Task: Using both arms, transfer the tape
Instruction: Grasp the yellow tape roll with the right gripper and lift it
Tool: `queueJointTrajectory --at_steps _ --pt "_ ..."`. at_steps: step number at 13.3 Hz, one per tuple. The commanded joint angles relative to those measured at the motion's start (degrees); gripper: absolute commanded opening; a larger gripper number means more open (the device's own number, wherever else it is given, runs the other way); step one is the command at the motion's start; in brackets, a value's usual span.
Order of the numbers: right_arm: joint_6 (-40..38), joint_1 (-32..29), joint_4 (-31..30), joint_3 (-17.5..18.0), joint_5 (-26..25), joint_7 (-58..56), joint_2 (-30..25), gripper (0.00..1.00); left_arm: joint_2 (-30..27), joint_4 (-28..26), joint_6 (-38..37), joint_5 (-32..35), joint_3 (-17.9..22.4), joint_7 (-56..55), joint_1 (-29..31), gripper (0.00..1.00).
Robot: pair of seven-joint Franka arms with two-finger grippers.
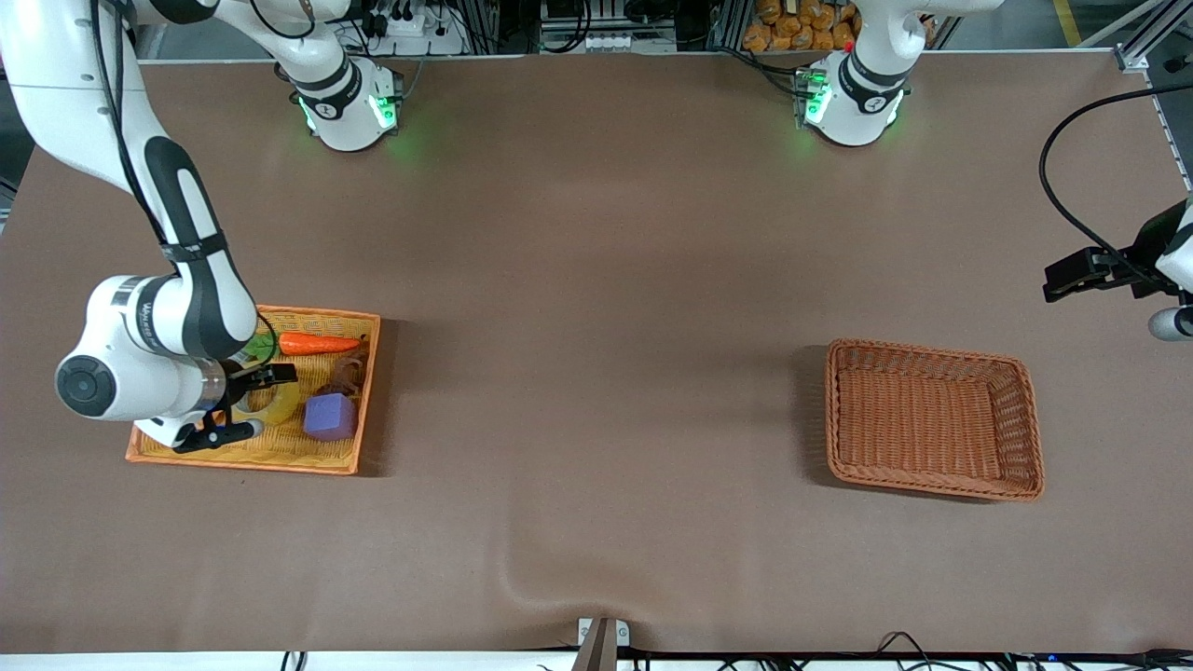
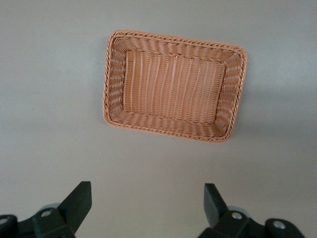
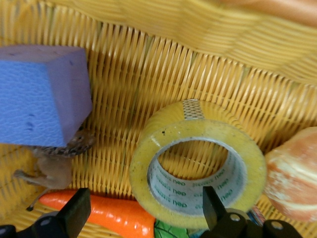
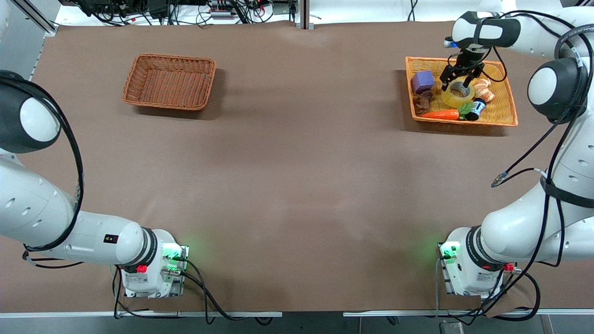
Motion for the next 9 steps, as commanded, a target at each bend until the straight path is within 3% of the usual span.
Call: queueJointTrajectory --at_steps 1,4,5,6,9 --pt "0.9 -0.8 0.1 0.8 -0.7 -0.6 1.4 0.98 1.1 0.6 0.7 -0.1 0.1 0.4 -0.4 1.00" --pt "1.9 -1.0 0.1 0.8 -0.3 -0.5 2.4 0.26 3.2 0.7 1.1 -0.2 0.1 1.2 -0.6 1.00" --pt "1.8 -1.1 0.2 0.8 -0.1 -0.5 2.3 0.08 3.3 0.7 1.9 -0.2 -0.1 1.2 -0.7 1.00" --pt "1.5 -1.0 0.3 0.8 0.0 -0.4 2.0 0.00 3.3 0.8 2.2 -0.3 -0.1 1.2 -0.7 1.00" --pt "-0.7 -0.7 0.7 0.9 0.0 0.3 -0.4 0.00 3.2 0.7 2.2 -0.5 -1.5 1.2 -0.7 1.00"
